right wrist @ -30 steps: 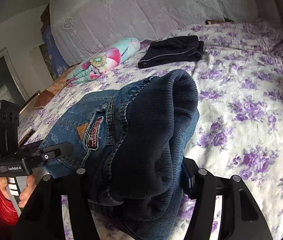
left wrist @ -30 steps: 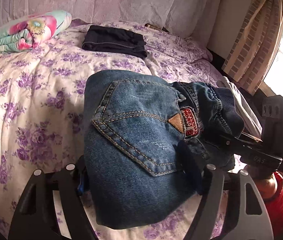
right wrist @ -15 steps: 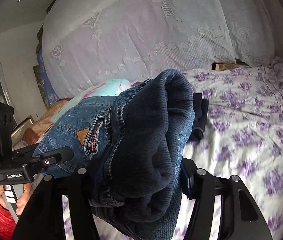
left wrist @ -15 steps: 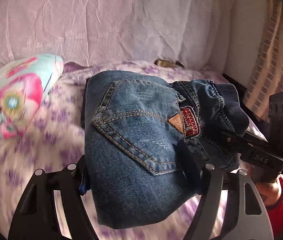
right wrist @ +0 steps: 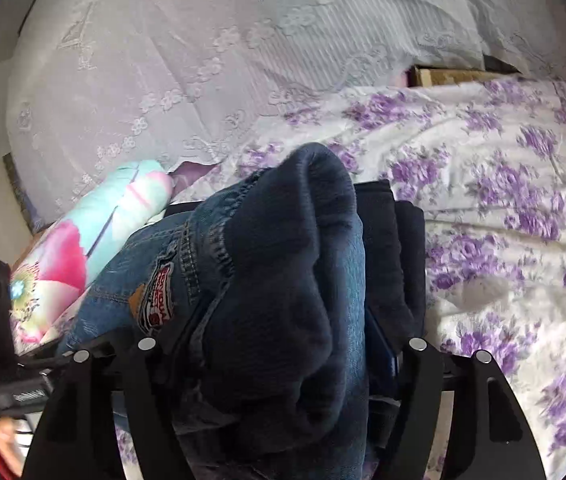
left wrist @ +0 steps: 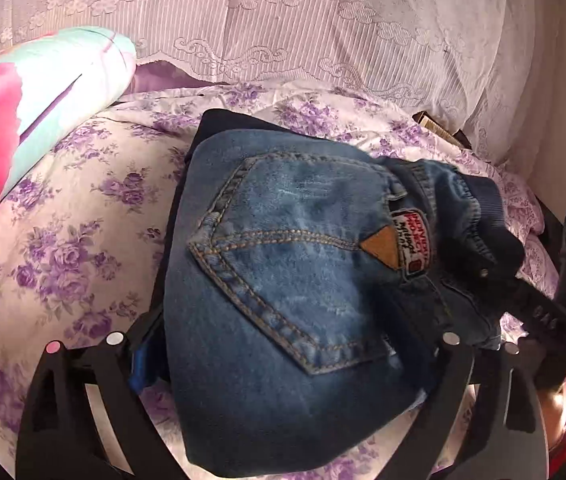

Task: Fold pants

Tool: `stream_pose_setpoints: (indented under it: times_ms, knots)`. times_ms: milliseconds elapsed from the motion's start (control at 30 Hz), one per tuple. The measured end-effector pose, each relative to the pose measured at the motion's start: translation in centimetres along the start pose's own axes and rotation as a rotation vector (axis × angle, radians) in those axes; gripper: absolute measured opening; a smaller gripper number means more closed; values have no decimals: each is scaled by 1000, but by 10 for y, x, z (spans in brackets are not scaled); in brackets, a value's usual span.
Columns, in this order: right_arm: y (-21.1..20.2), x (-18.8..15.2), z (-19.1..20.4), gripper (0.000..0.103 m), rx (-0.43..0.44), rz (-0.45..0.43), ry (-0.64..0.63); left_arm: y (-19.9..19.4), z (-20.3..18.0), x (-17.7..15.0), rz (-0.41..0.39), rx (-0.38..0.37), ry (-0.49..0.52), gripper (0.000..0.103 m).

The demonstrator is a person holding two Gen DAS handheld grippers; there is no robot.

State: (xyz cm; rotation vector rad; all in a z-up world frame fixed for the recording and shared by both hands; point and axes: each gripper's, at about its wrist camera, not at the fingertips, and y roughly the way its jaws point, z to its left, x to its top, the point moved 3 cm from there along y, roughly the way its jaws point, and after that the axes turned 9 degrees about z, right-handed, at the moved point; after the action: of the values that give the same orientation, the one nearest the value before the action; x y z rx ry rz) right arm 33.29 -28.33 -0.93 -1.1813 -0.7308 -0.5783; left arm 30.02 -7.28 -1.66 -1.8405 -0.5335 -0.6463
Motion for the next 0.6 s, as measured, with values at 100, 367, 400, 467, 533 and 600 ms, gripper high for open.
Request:
stream_pose_setpoints:
  times_ms: [100, 367, 400, 467, 533, 600]
  knots:
    - [-44, -1, 9, 87, -124, -205, -37, -34, -3, 2, -108, 131, 39, 91]
    - [-9, -19, 34, 99, -393, -48, -197, -26, -5, -9, -127, 413, 113, 98]
    - [-18, -19, 36, 99, -394, -79, -193, -28, -5, -8, -123, 415, 110, 98]
    - [-38, -24, 40, 99, -374, -148, -177, -44, -7, -12, -152, 426, 106, 98]
    - [-55, -38, 45, 99, -334, -176, -175, -55, -16, -25, -170, 425, 142, 98]
    - [-72, -53, 56, 99, -352, -203, -192, -65, -29, -41, -184, 444, 188, 98]
